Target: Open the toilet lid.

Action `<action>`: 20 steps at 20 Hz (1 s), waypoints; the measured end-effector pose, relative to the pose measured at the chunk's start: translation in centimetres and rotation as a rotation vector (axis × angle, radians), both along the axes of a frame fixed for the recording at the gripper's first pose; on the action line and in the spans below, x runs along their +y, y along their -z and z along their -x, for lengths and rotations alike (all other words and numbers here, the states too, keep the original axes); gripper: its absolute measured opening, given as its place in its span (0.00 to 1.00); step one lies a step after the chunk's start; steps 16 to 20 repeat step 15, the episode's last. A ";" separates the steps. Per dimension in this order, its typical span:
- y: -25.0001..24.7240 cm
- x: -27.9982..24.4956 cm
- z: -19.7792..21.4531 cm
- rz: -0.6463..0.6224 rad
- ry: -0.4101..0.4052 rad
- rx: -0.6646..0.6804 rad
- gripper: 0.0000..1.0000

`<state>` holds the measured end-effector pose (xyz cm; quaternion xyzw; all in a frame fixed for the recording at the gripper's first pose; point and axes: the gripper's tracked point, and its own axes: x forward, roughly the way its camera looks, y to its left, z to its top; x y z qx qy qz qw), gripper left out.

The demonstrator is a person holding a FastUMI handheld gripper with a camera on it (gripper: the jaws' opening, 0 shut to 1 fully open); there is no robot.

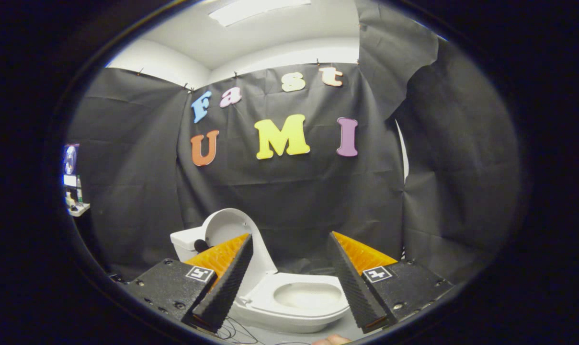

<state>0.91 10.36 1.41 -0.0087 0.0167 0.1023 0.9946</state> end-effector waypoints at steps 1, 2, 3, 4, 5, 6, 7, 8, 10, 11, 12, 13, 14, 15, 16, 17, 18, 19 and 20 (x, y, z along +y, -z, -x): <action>0.2 -0.3 0.3 0.000 0.001 0.003 0.98; 0.5 -0.6 0.8 0.006 0.002 0.008 0.98; 0.7 -0.9 1.3 0.015 0.006 0.011 0.98; 0.9 -1.4 1.7 0.022 0.016 0.015 0.98; 1.2 -1.8 2.0 0.019 0.024 0.016 0.98; 1.5 -2.0 2.4 0.011 0.028 0.016 0.98; 1.8 -2.1 2.8 0.010 0.030 0.011 0.98; 2.1 -2.4 3.1 0.019 0.034 0.008 0.98; 2.6 -2.9 3.5 0.036 0.039 -0.004 0.98; 2.7 -3.0 3.8 0.038 0.039 -0.010 0.98; 2.7 -3.1 3.9 0.038 0.037 -0.014 0.98; 3.1 -3.4 3.9 0.039 0.039 -0.011 0.98; 3.3 -3.7 4.0 0.041 0.045 -0.011 0.98; 3.4 -3.8 4.1 0.041 0.043 -0.013 0.98; 3.4 -3.8 4.1 0.041 0.043 -0.013 0.98; 3.4 -3.8 4.1 0.041 0.043 -0.013 0.98; 3.4 -3.8 4.1 0.041 0.043 -0.013 0.98; 3.4 -3.8 4.1 0.041 0.043 -0.013 0.98; 3.4 -3.8 4.1 0.041 0.043 -0.013 0.98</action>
